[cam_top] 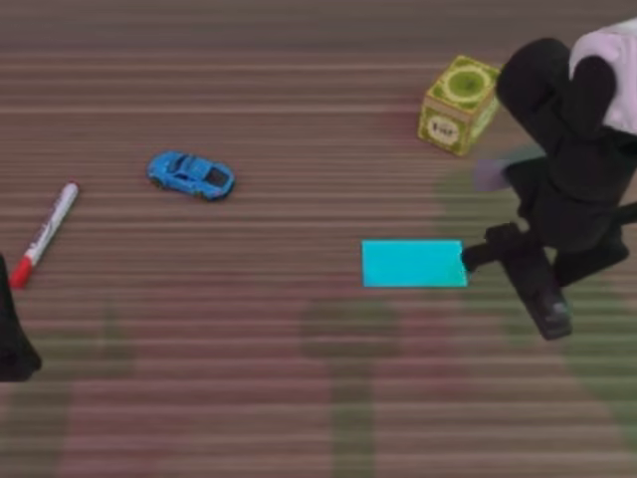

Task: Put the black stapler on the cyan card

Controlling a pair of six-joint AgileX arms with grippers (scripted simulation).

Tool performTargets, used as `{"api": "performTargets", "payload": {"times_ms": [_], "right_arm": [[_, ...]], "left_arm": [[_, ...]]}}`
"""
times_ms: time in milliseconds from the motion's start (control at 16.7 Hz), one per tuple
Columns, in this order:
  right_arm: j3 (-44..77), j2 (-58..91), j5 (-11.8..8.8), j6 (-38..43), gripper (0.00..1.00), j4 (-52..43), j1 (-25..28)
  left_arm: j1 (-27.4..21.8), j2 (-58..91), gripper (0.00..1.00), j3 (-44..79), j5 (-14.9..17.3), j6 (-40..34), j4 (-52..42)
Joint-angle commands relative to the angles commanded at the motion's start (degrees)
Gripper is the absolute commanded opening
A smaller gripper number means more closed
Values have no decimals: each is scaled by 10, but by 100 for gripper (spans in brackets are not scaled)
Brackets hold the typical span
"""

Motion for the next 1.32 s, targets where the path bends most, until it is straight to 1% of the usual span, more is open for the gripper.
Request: {"api": "performTargets", "payload": {"times_ms": [420,540,660,780,900,1320], "right_arm": [[8,-1,0,7,0,-8,-1],[31,13,0,36,0,-18,3],[69,38,0,90,0,-36,8],[118,69,1,169,0,-58,14],[173,104,1,269,0,-84,20],[375,230,3,708,0,-183,40]], "left_arm": [[0,0,100,0,0,0,0],[0,0,100,0,0,0,0],[0,0,100,0,0,0,0],[0,0,100,0,0,0,0],[0,0,100,0,0,0,0],[0,0,100,0,0,0,0]]}}
